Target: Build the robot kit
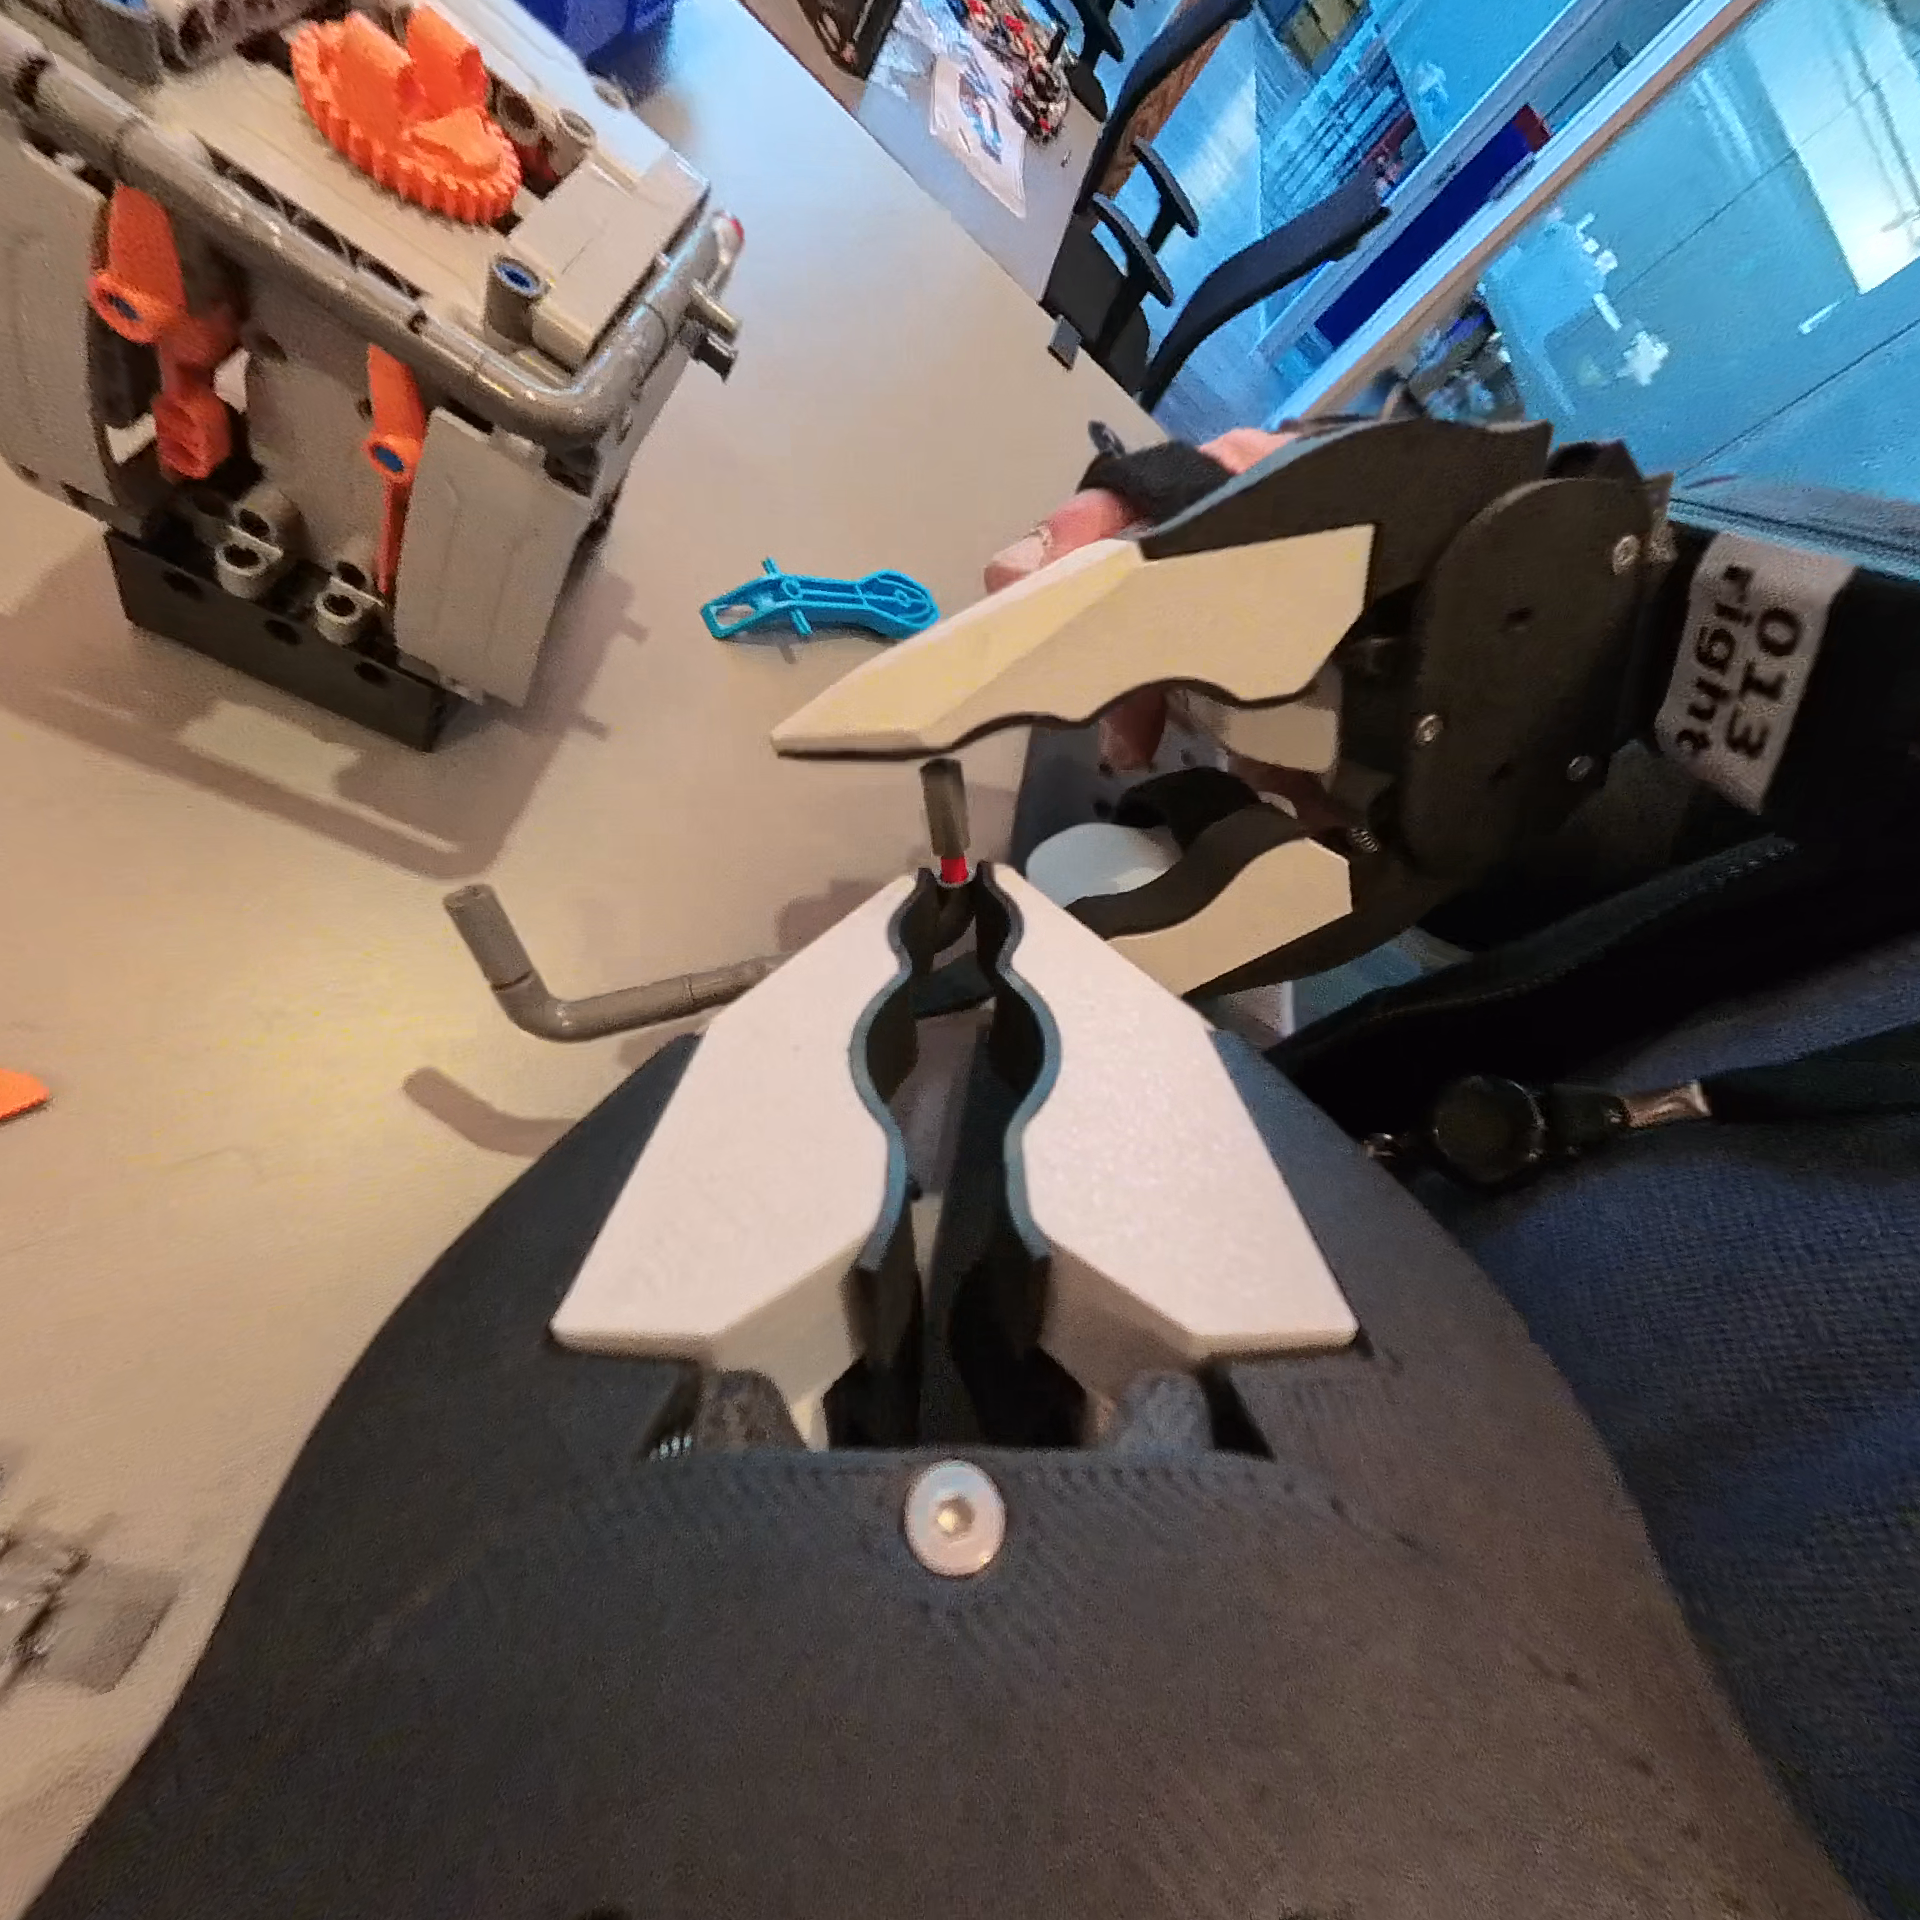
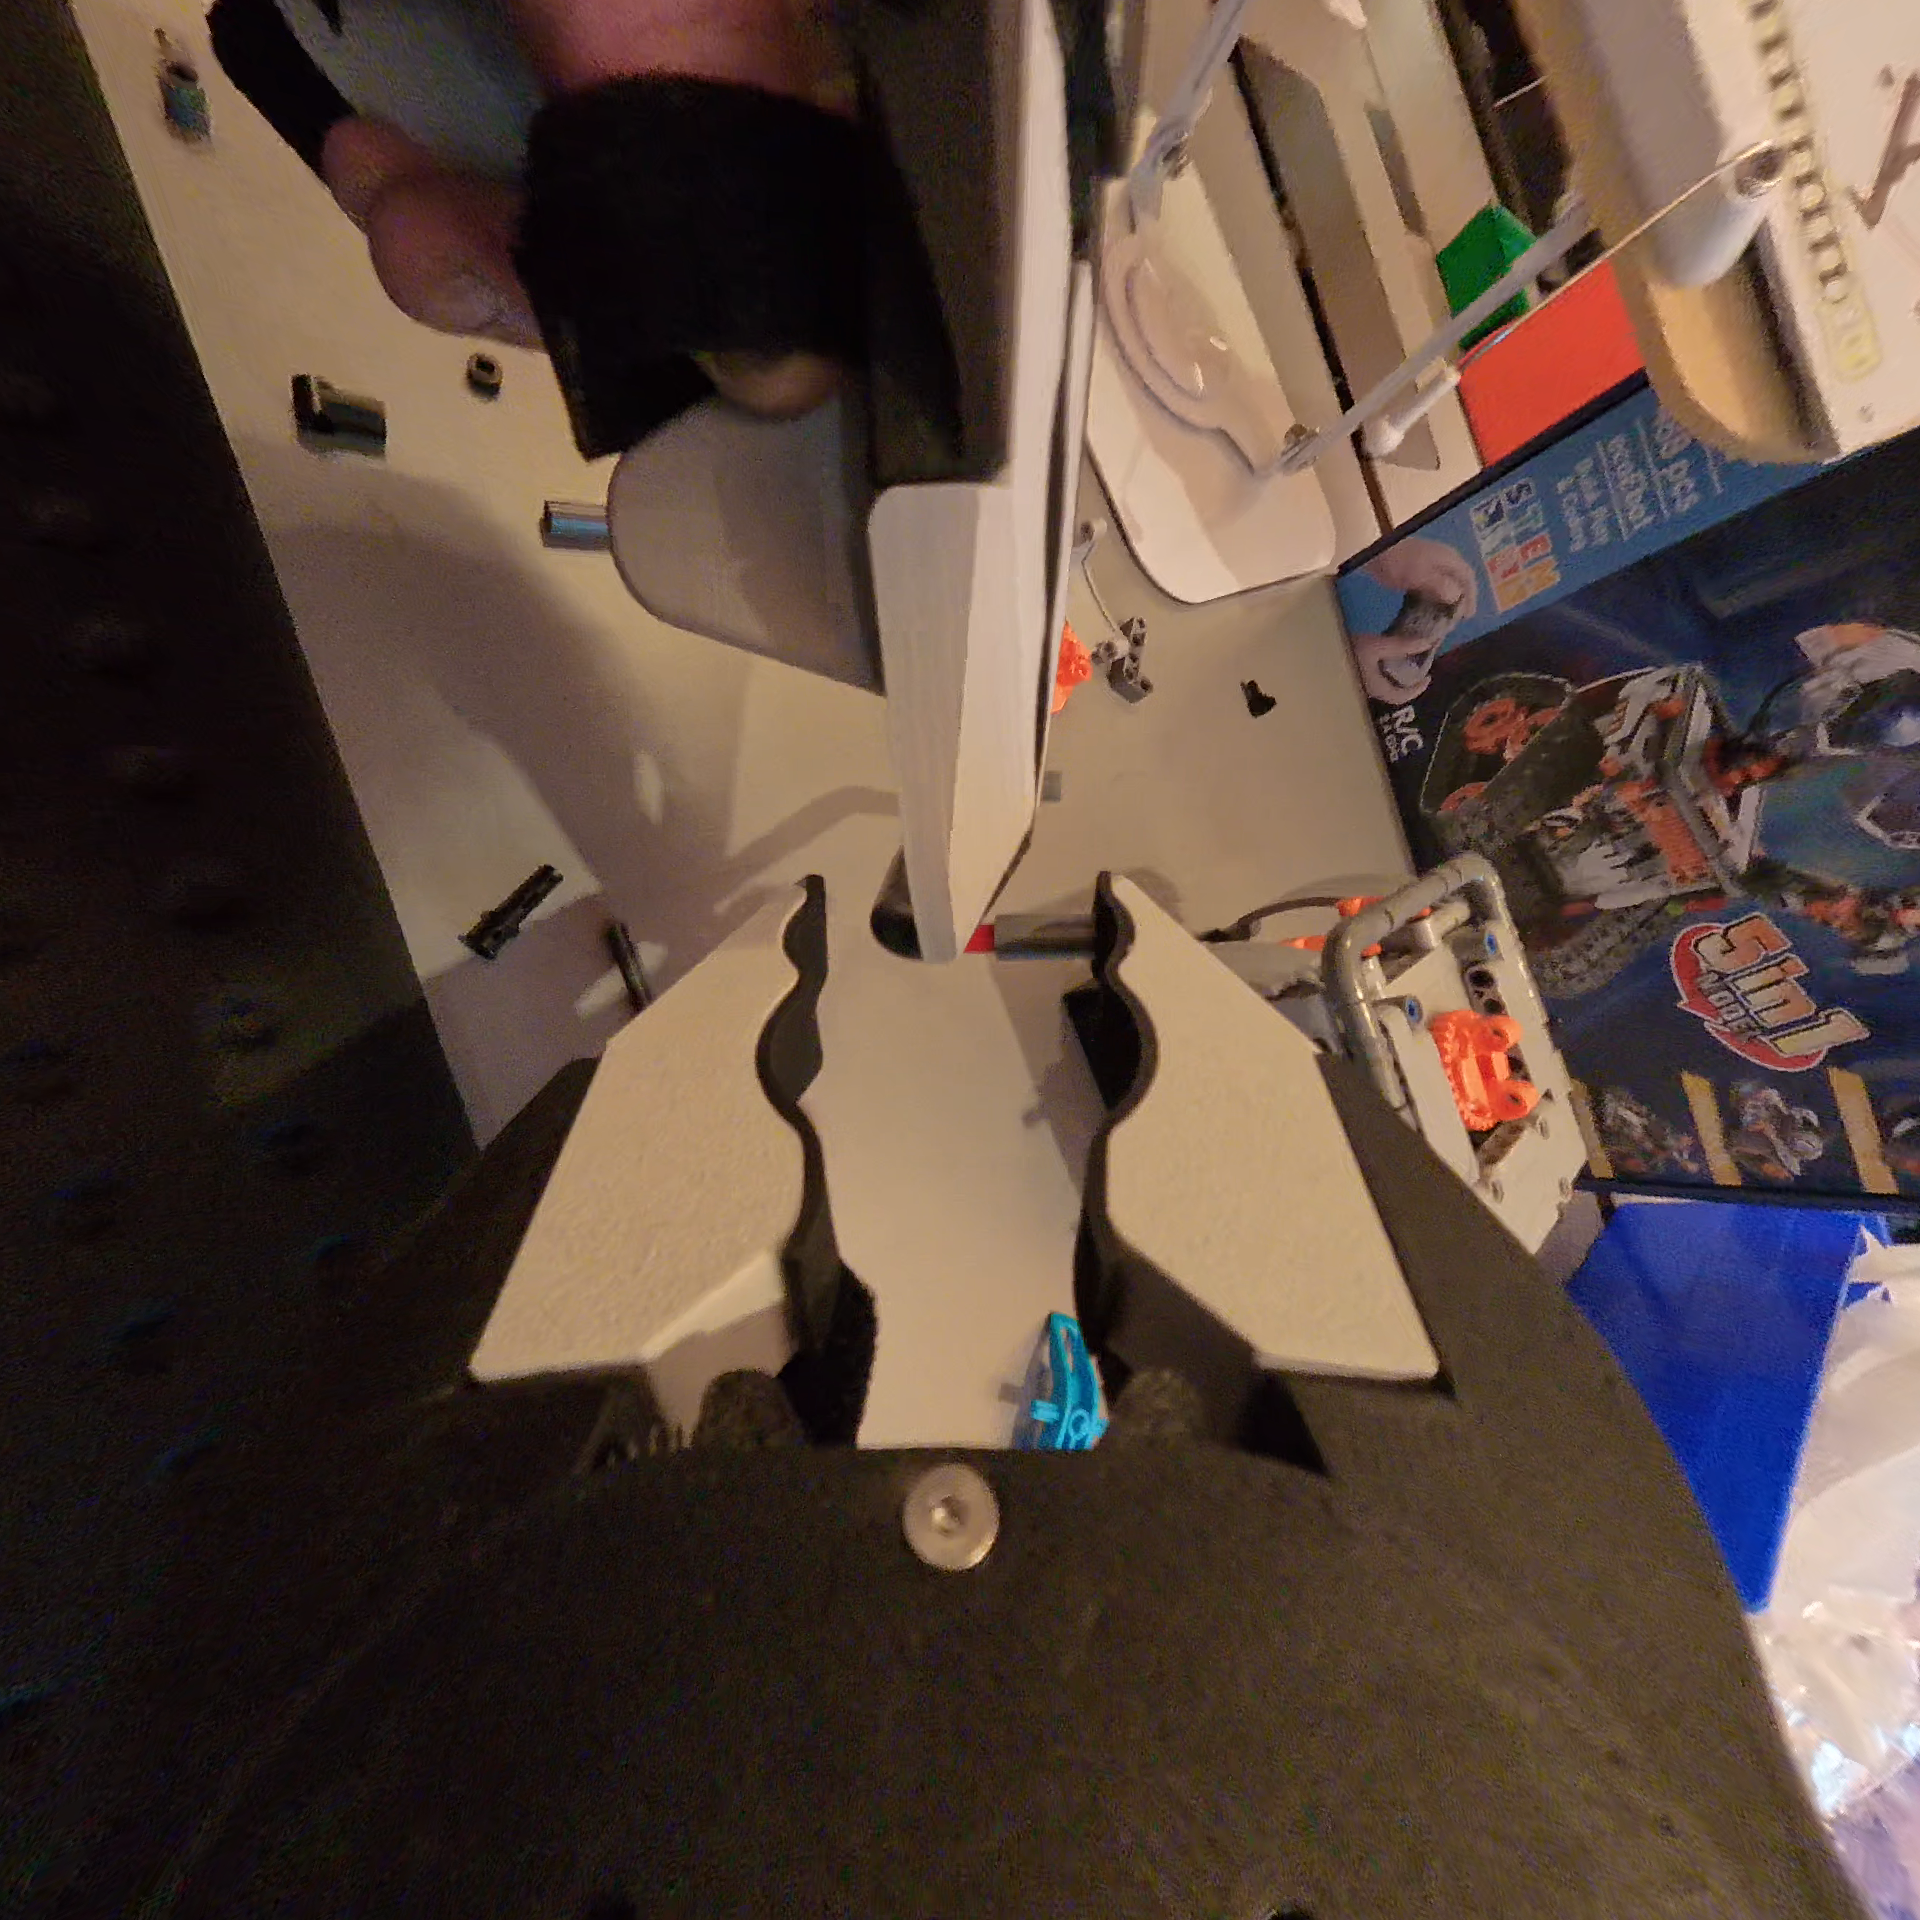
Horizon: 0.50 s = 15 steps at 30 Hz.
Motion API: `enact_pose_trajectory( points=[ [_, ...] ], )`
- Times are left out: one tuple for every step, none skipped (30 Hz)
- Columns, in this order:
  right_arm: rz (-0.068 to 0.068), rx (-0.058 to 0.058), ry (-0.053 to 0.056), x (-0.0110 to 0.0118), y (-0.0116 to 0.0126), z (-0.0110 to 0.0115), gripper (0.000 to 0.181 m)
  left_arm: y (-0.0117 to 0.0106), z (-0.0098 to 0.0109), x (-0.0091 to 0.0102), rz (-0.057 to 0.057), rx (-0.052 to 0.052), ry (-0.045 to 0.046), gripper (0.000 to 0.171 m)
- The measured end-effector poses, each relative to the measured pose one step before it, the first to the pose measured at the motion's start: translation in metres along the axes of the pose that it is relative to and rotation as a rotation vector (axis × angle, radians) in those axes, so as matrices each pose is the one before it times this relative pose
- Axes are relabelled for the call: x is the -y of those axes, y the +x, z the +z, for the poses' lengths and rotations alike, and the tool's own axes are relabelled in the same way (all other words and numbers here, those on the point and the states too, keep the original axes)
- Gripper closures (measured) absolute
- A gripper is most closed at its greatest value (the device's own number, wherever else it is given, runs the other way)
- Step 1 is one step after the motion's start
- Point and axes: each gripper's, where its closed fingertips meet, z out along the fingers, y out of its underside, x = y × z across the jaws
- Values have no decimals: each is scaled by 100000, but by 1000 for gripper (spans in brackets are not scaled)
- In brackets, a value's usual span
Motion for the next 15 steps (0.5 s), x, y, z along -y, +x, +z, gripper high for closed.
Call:
enact_pose_trajectory(
  points=[
    [-1540,414,-1744,-252,-77,122,136,86,104,25,-1670,-1490,27,166],
    [-1709,-331,-880,-211,61,36,141,36,127,-127,-1234,-1055,-910,166],
    [-1102,459,39,-113,-5,7,141,9,119,-95,-872,-626,-619,166],
    [-142,1102,-195,-101,-53,21,141,-30,56,-19,-839,-396,-251,166],
    [-339,560,-382,-103,-1,27,141,-38,71,-12,-773,-562,-235,166],
    [-734,672,-558,-118,-52,63,141,-61,82,47,-751,-419,-32,167],
    [-341,1111,-545,-121,-80,66,142,-68,122,-85,-320,-102,-845,167],
    [257,996,-241,-90,-34,44,142,-77,71,-19,139,292,-318,166],
    [823,832,22,-41,4,9,142,-7,27,35,-137,32,221,167],
    [1496,986,-13,-32,-22,50,142,-7,-6,36,-577,-312,293,167],
    [1226,950,-185,-58,-53,94,142,-73,-23,-2,-389,25,-56,167],
    [287,888,-561,-83,-97,117,143,-106,21,-56,-179,180,-250,167],
    [-385,421,-790,-93,-66,100,143,-98,48,-131,-267,-63,-761,167],
    [-467,-394,-311,-69,30,93,143,-92,30,-3,-695,-53,170,167],
    [296,-288,-123,-45,14,100,143,-103,-3,24,-756,7,260,167]
  ],
)
